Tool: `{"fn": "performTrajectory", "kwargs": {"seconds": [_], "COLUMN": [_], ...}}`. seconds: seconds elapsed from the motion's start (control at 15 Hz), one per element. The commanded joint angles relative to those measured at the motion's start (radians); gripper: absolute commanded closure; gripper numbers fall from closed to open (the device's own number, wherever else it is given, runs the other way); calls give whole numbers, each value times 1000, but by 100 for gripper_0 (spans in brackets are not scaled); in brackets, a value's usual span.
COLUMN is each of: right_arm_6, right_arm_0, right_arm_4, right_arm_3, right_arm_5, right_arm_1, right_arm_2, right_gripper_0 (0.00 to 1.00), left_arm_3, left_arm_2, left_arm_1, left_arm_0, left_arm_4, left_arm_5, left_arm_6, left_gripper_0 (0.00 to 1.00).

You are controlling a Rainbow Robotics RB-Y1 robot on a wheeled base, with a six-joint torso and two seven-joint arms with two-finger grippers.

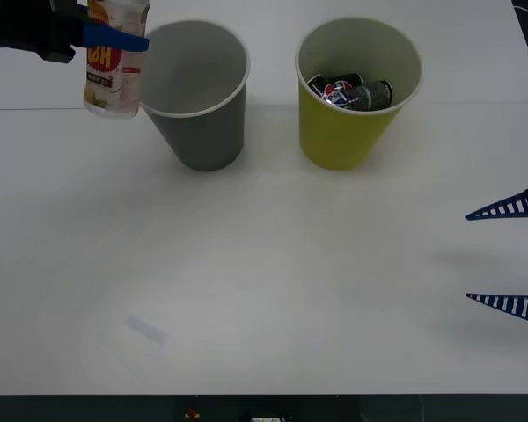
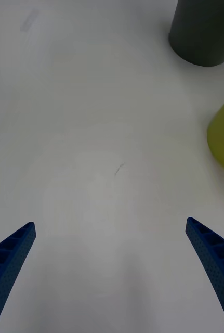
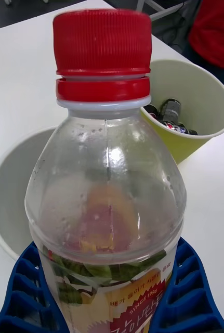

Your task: Put the can into the green bin and the plastic bottle into the gray bin

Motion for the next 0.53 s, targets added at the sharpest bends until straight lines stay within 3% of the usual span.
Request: {"fn": "performTrajectory", "kwargs": {"seconds": [0.07,0.2,0.53], "right_arm_6": [0,0,0], "right_arm_0": [0,0,0], "right_arm_4": [0,0,0], "right_arm_3": [0,0,0], "right_arm_5": [0,0,0], "right_arm_1": [0,0,0], "right_arm_2": [0,0,0], "right_gripper_0": [0,0,0], "left_arm_3": [111,172,352], "left_arm_2": [-120,-189,-297], "left_arm_1": [-30,-70,-183], "left_arm_0": [-146,-224,-359], "left_arm_4": [-50,-110,-145], "left_arm_5": [1,0,0], "left_arm_6": [-10,-12,-22], "left_gripper_0": [100,100,100]}}
